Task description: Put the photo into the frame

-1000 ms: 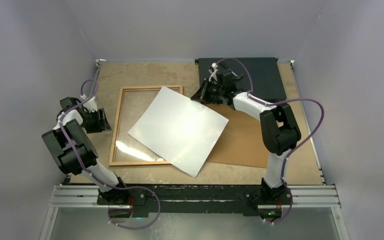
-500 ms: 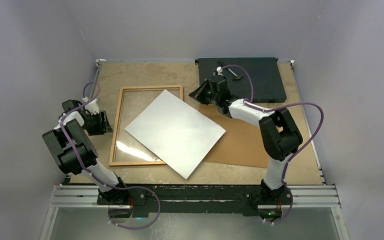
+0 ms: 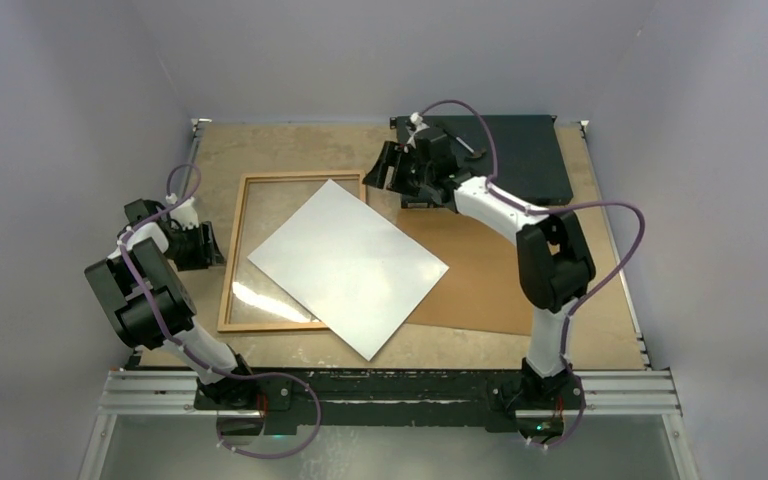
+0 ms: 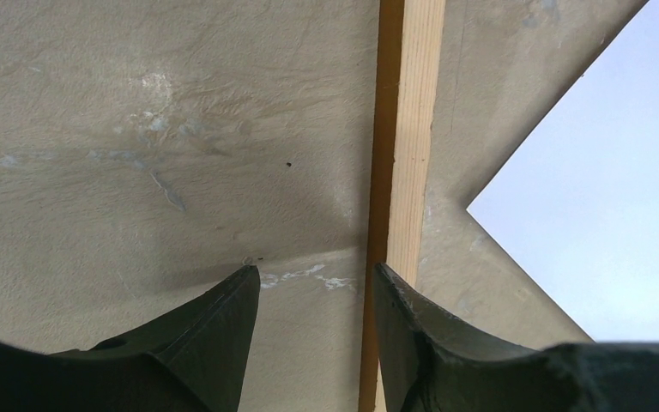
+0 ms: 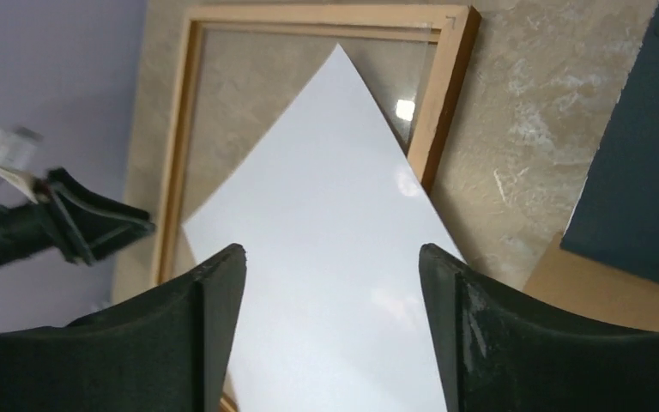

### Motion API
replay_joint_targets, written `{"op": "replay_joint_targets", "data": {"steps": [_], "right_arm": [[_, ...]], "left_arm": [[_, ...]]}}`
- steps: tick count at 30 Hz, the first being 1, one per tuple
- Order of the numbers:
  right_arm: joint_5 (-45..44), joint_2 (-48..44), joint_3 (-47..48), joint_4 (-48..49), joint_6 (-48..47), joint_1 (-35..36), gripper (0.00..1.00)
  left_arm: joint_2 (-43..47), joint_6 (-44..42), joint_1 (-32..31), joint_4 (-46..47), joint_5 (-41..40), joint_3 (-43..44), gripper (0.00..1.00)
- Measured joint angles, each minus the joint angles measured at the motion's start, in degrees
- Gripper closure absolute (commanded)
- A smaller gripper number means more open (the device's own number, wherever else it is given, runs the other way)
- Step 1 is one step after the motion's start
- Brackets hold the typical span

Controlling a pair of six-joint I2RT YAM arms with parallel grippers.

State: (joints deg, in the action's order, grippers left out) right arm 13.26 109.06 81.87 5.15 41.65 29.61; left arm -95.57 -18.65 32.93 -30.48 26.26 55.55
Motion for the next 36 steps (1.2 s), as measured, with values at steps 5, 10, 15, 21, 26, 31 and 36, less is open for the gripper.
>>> {"op": "replay_joint_targets", "data": {"steps": [5,10,15,21,26,31,36], "right_arm": [[2.6,9.6,12.0,-10.1,-13.0,0.0,0.14],[4.4,18.0,20.7,-17.8,-22.4,0.0,0.17],[9.7,22.2,25.0,-22.5,-27.8,0.0,0.2],[15.9,25.3,27.5,-24.9,-32.1,0.0,0.22],[18.8,25.7,27.4,-26.3,-34.2,-0.1,0.25],[21.2,25.7,26.7,-26.3,-35.5,-0.7,0.44],[23.1,25.0,23.4,-26.4,-36.6,-1.6,0.56]], "left_arm": [[0.0,0.0,0.0,0.0,0.0,0.0,0.51],[0.0,0.0,0.0,-0.4,0.0,0.2,0.51],[0.0,-0.1,0.0,-1.0,0.0,1.0,0.51],[0.0,-0.4,0.0,-1.9,0.0,2.4,0.51],[0.0,-0.4,0.0,-2.2,-0.1,2.9,0.51],[0.0,-0.4,-0.1,-2.5,0.0,3.3,0.51],[0.0,-0.4,-0.1,-2.9,-0.1,3.4,0.51]]}}
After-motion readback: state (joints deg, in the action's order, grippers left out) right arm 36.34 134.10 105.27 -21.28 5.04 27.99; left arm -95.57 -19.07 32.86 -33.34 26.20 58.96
